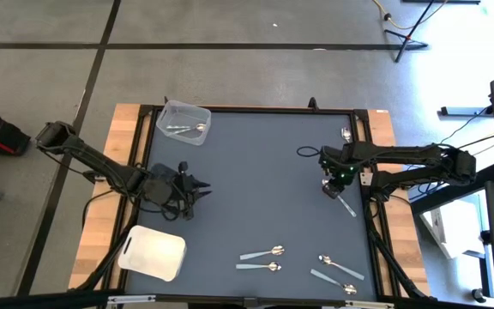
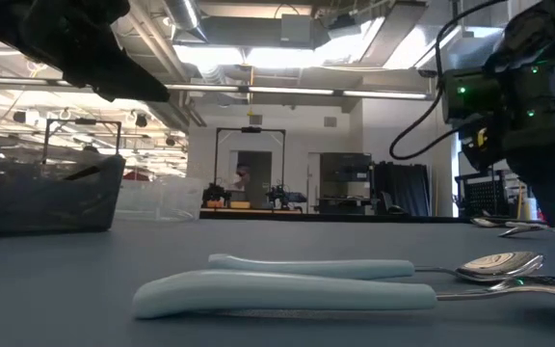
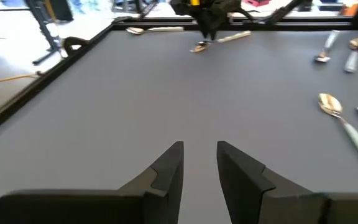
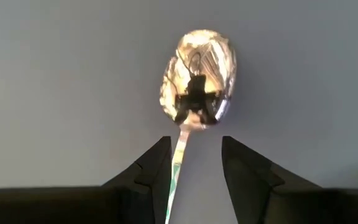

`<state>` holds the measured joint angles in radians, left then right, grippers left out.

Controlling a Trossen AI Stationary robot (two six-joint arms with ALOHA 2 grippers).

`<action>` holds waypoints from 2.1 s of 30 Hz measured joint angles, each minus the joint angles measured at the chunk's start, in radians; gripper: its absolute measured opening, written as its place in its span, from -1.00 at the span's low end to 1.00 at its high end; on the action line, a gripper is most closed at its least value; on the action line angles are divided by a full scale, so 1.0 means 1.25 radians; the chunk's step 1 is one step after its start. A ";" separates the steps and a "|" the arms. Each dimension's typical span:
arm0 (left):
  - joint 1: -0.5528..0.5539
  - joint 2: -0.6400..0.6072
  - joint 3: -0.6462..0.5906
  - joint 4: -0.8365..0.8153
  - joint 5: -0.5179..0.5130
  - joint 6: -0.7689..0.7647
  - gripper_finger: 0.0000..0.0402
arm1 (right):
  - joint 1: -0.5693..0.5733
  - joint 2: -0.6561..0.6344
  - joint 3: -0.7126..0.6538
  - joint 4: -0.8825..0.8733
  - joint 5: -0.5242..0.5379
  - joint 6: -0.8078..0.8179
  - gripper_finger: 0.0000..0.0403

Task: Sort silverware by color (type)
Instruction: Put the green spoon into the transparent bin

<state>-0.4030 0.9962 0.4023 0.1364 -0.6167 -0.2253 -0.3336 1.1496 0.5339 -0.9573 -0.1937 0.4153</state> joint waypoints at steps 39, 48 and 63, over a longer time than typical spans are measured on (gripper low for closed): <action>0.026 0.000 0.000 0.063 -0.012 0.063 -0.53 | 0.001 0.125 0.159 0.094 0.075 -0.167 -0.96; 0.078 0.000 0.001 0.065 0.003 0.082 -0.13 | 0.000 0.124 0.177 0.474 0.068 -0.318 -0.98; 0.202 0.146 0.002 0.295 0.046 0.070 0.00 | 0.017 0.192 0.077 1.179 -0.115 -0.381 -0.99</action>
<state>-0.1505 1.1782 0.4042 0.5048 -0.5594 -0.1375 -0.3122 1.3900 0.6308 0.5158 -0.3370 -0.0608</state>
